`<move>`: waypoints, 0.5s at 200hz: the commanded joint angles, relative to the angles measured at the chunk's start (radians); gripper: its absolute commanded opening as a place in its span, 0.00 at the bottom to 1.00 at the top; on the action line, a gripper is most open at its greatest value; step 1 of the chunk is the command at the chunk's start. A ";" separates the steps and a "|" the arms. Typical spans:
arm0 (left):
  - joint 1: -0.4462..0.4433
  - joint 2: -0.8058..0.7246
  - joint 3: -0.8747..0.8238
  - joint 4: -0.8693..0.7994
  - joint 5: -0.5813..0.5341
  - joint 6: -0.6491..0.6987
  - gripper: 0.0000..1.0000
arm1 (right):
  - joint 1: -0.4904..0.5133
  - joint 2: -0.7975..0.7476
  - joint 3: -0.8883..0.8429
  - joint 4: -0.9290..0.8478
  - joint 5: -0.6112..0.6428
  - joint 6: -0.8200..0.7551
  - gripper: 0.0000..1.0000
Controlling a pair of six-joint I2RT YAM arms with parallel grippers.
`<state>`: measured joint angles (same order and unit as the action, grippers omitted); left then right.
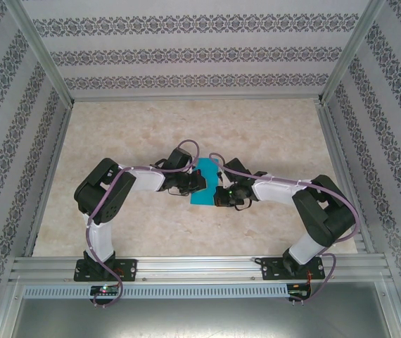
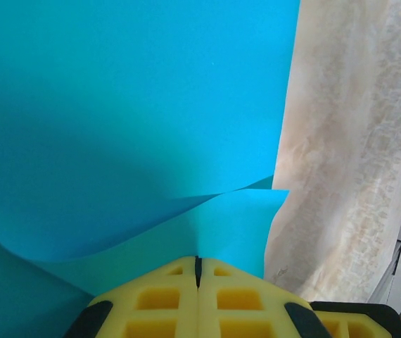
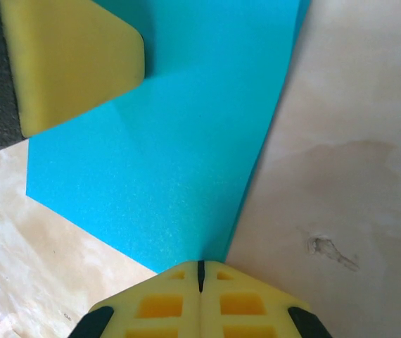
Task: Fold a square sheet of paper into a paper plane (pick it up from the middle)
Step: Fold the triangle a second time at the center of the table.
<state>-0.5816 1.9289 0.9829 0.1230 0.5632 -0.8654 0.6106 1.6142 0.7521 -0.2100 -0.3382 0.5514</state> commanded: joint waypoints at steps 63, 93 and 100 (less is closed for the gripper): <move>-0.009 -0.085 0.032 -0.155 -0.042 0.064 0.03 | 0.009 0.014 -0.077 -0.051 0.069 0.028 0.00; -0.045 -0.109 0.012 -0.110 -0.024 0.064 0.02 | 0.009 0.006 -0.071 -0.069 0.072 0.023 0.00; -0.058 -0.108 0.013 -0.114 -0.030 0.066 0.01 | 0.010 0.006 -0.070 -0.074 0.071 0.022 0.00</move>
<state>-0.5922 1.8561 1.0000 0.0223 0.5411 -0.8337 0.6117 1.5993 0.7231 -0.1673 -0.3321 0.5709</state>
